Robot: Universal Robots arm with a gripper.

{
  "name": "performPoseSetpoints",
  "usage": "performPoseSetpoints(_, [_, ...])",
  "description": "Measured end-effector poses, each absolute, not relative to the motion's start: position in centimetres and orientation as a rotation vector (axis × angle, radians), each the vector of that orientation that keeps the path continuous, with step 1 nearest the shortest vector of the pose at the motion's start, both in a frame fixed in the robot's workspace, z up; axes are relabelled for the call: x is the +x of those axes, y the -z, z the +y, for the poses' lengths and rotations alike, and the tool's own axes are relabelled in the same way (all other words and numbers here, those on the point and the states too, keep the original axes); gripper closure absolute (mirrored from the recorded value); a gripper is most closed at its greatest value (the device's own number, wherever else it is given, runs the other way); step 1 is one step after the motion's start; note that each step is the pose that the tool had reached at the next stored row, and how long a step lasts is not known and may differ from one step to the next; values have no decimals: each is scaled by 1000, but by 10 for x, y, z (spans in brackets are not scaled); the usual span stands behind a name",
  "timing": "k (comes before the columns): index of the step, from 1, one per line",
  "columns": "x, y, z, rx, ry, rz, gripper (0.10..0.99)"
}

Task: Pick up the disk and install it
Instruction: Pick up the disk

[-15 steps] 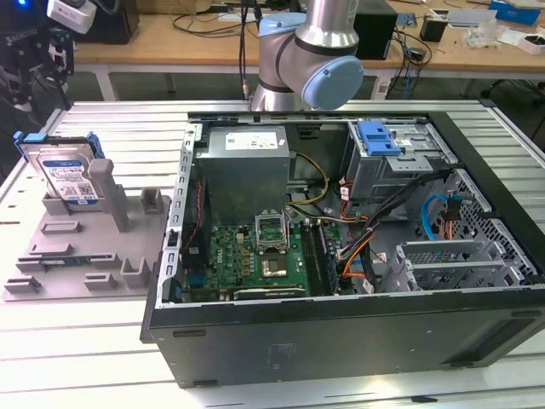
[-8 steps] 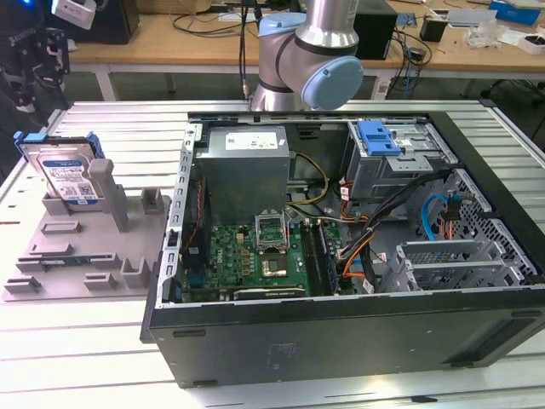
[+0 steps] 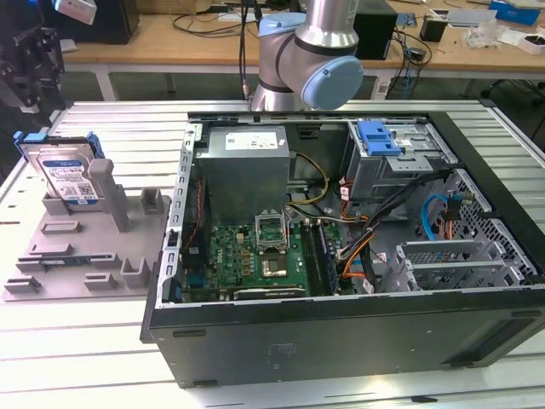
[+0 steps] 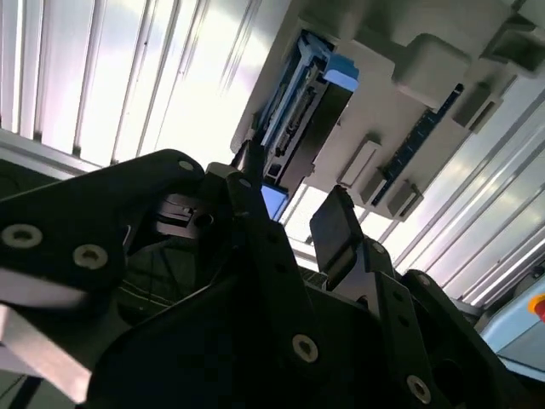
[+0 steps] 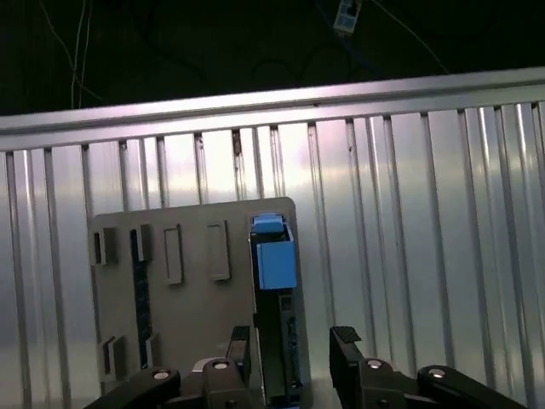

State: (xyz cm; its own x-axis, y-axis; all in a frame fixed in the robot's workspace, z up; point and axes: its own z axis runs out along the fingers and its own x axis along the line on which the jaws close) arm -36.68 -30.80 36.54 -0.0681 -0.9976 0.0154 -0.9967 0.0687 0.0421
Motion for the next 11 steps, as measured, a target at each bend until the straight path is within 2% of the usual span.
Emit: performPoseSetpoints(11, [-368, -365, -308, 2229, 24, -2152, 588])
